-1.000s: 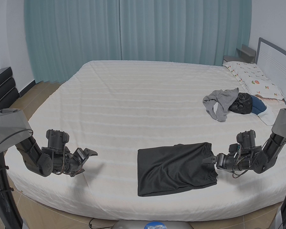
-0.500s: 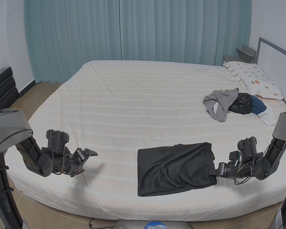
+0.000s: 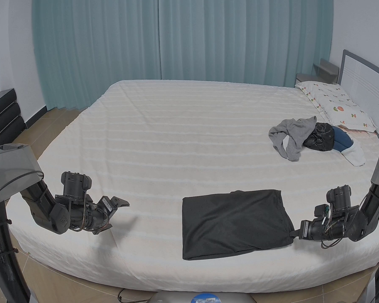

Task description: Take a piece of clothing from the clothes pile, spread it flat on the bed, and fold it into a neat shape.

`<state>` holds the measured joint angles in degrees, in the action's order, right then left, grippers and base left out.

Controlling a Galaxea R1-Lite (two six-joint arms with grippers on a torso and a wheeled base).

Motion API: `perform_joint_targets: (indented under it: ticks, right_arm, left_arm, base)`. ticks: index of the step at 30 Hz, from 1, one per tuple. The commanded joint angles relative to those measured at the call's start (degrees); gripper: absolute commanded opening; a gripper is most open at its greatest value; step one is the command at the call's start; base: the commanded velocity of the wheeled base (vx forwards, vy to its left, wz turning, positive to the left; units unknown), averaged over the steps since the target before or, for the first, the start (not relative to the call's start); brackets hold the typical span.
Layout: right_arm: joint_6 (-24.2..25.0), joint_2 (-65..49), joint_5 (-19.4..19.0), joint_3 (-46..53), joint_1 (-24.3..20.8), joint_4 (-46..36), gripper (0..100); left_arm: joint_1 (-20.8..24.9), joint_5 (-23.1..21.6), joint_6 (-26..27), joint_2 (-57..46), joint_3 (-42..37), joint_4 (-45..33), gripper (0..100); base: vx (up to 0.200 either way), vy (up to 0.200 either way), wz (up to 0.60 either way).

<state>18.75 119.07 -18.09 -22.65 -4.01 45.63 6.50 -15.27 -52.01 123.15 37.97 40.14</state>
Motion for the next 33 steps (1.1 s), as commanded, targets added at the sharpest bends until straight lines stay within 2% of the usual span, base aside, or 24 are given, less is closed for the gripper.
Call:
perform_joint_targets:
  ticks: [1,7,12,13,20,24,25,26,27,28,33]
  right_arm:
    - [-0.56,-0.59,-0.28,1.29,0.67,0.07,0]
    - [-1.26,-0.15,-0.1,1.73,0.5,0.07,0]
    - [-5.04,0.03,-0.1,3.05,1.55,0.07,0]
    - [-5.48,0.03,-0.1,3.05,1.81,0.07,100]
    - [-4.6,-0.59,-0.45,-1.43,3.13,0.25,100]
    - [4.01,0.47,-0.01,-8.02,2.52,-0.37,100]
    - [4.01,0.47,-0.01,-8.02,2.52,-0.37,100]
    - [8.94,1.7,0.16,-11.63,1.73,-0.72,100]
    - [8.94,1.7,0.16,-11.63,1.73,-0.72,100]
    - [12.45,3.72,0.69,-14.7,0.67,-0.72,100]
    - [17.37,9.87,3.41,-22.09,-1.17,-0.72,100]
  left_arm:
    - [0.01,-0.02,-0.03,-0.01,0.0,0.02,100]
    - [0.01,-0.02,-0.03,-0.01,0.0,0.02,100]
    - [0.01,-0.02,-0.03,-0.01,0.0,0.02,100]
    - [0.01,-0.02,-0.03,-0.01,0.0,0.02,100]
    - [0.01,-0.02,-0.03,-0.01,0.0,0.02,100]
    - [0.01,-0.02,-0.03,-0.01,0.0,0.11,100]
    - [0.01,-0.02,-0.03,-0.01,0.0,0.11,100]
    - [0.01,-0.02,-0.03,-0.01,0.0,0.11,100]
    - [0.01,-0.02,-0.03,-0.01,0.0,0.11,100]
    - [0.01,-0.02,-0.03,-0.01,-0.09,0.11,100]
    - [0.01,-0.02,-0.03,-0.01,0.0,0.11,100]
  base:
    - [0.0,0.0,0.0]
    - [0.0,0.0,0.0]
    - [0.0,0.0,0.0]
    - [0.0,0.0,0.0]
    - [0.0,0.0,0.0]
    - [0.0,0.0,0.0]
    - [0.0,0.0,0.0]
    - [0.0,0.0,0.0]
    - [0.0,0.0,0.0]
    - [0.0,0.0,0.0]
    - [0.0,0.0,0.0]
